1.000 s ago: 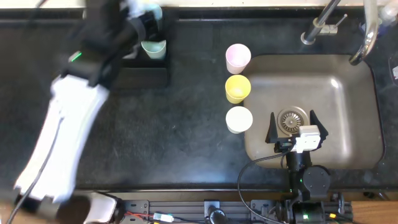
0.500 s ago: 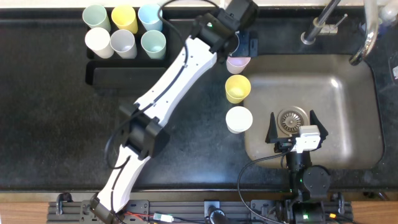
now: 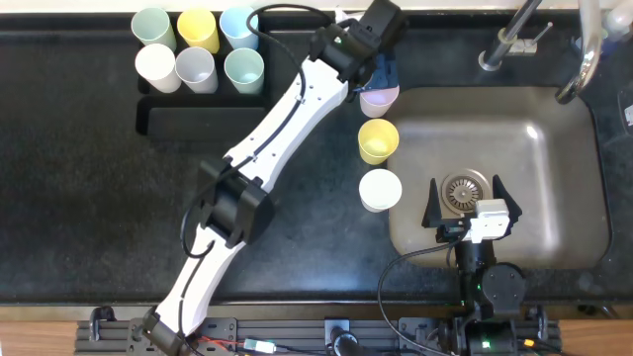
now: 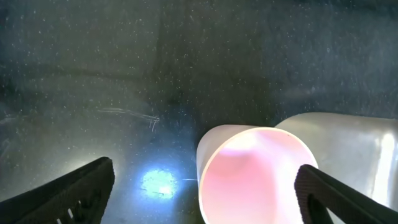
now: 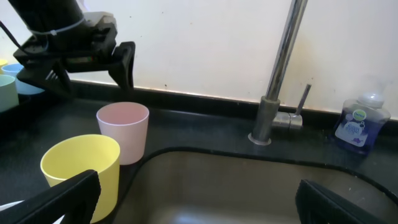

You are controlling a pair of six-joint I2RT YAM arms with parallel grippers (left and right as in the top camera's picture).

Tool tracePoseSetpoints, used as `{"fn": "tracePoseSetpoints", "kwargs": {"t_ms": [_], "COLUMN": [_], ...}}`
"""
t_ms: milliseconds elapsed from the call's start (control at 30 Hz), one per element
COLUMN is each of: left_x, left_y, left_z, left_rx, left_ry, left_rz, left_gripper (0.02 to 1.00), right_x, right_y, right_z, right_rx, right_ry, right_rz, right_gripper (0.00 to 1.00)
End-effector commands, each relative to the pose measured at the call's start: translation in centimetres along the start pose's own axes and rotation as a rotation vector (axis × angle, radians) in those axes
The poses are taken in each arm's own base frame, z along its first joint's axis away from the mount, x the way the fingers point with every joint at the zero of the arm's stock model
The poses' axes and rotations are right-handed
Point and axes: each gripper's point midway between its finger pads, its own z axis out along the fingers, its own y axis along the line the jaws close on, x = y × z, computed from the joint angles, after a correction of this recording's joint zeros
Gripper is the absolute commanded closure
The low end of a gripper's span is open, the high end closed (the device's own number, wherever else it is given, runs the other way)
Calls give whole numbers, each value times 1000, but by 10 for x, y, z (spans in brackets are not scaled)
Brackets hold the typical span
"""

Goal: Store Cups

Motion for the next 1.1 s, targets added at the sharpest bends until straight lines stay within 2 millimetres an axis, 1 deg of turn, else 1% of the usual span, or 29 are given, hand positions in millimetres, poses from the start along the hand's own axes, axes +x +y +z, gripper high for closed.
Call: {"fn": "tracePoseSetpoints", "kwargs": {"t_ms": [33, 100, 133, 200, 267, 333, 400, 433, 467, 533, 600, 667, 733, 767, 833, 933, 1033, 1100], "left_x": [11, 12, 11, 11, 11, 9, 2, -3, -11, -33, -57, -81, -97, -103, -110, -113, -110, -104], "left_y": [4, 4, 5, 5, 5, 4, 1, 0, 0, 8, 22, 48, 78, 96, 131, 183, 234, 267], "left_z": [28, 29, 29, 29, 29, 26, 14, 4, -7, -41, -84, -135, -177, -195, -224, -254, -267, -268], "left_rx": [-27, -28, -29, -32, -31, -24, -7, -2, -5, -29, -66, -117, -149, -163, -191, -236, -272, -286], "left_ry": [43, 44, 42, 39, 39, 32, 12, -10, -40, -130, -232, -324, -372, -384, -394, -394, -375, -352], "left_rz": [-17, -12, -9, -9, -1, 20, 63, 82, 93, 104, 119, 127, 120, 111, 90, 58, -7, -60], "left_gripper": [176, 367, 553, 886, 982, 985, 985, 985, 985, 985, 985, 985, 985, 985, 985, 985, 985, 985], "right_x": [3, 3, 3, 3, 3, 3, 3, 3, 3, 3, 3, 3, 3, 3, 3, 3, 3, 3], "right_y": [-1, -1, -1, -1, -1, -1, -1, -1, -1, -1, -1, -1, -1, -1, -1, -1, -1, -1], "right_z": [0, 0, 0, 0, 0, 0, 0, 0, 0, 0, 0, 0, 0, 0, 0, 0, 0, 0], "right_rx": [4, 4, 4, 4, 4, 4, 4, 4, 4, 4, 4, 4, 4, 4, 4, 4, 4, 4], "right_ry": [0, 0, 0, 0, 0, 0, 0, -1, 0, 0, 0, 0, 0, 0, 0, 0, 0, 0], "right_rz": [7, 7, 7, 7, 7, 7, 7, 7, 7, 8, 7, 7, 7, 7, 7, 7, 7, 7], "right_gripper": [3, 5, 5, 3, 3, 3, 5, 5, 3, 3, 3, 3, 3, 5, 5, 5, 5, 3]}}
